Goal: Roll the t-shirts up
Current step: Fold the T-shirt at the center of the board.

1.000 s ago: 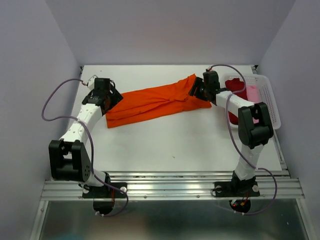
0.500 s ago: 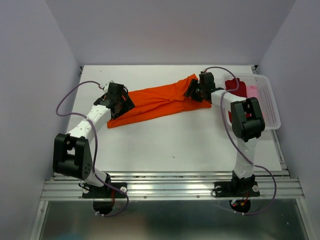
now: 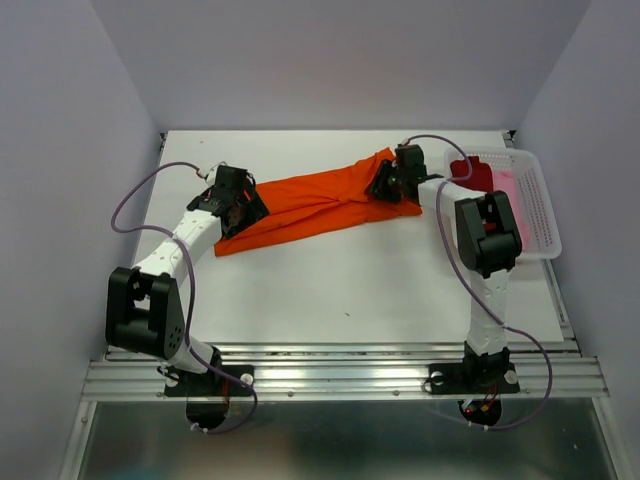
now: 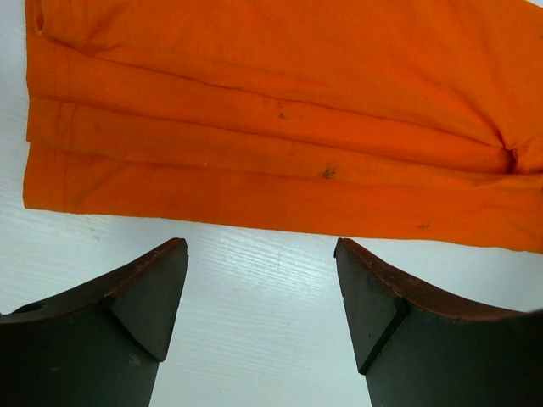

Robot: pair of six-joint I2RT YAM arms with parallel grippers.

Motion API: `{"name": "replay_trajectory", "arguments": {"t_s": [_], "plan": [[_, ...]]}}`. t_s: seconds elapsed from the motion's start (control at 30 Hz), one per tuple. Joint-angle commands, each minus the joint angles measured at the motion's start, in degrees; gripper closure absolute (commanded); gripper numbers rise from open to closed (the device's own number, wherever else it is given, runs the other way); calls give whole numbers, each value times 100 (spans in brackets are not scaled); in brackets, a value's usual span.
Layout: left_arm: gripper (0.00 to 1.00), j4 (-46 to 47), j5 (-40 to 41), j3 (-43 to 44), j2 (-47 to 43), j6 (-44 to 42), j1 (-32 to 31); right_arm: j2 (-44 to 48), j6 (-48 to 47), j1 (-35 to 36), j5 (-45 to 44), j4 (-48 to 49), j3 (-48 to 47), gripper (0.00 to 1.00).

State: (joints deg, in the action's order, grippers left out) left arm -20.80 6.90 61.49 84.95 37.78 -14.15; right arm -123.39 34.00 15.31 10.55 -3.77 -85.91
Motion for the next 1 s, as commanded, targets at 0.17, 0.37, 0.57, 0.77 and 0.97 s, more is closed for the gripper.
{"name": "replay_trajectory", "arguments": {"t_s": [0.17, 0.37, 0.57, 0.77, 0.97], "plan": [[19, -65, 93, -32, -277, -95, -26, -53, 186, -46, 176, 535, -268, 72], [19, -135, 110, -15, -382, -95, -52, -132, 387, -46, 360, 789, -400, 74], [19, -232, 119, -23, -505, -122, -88, -623, 713, -46, 615, 948, -988, 75], [19, -293, 84, -111, -567, -201, -149, -1002, 705, 69, 650, 704, -1937, 68], [19, -258, 75, -208, -576, -236, -281, -924, 442, 69, 519, 395, -2352, 61]]}}
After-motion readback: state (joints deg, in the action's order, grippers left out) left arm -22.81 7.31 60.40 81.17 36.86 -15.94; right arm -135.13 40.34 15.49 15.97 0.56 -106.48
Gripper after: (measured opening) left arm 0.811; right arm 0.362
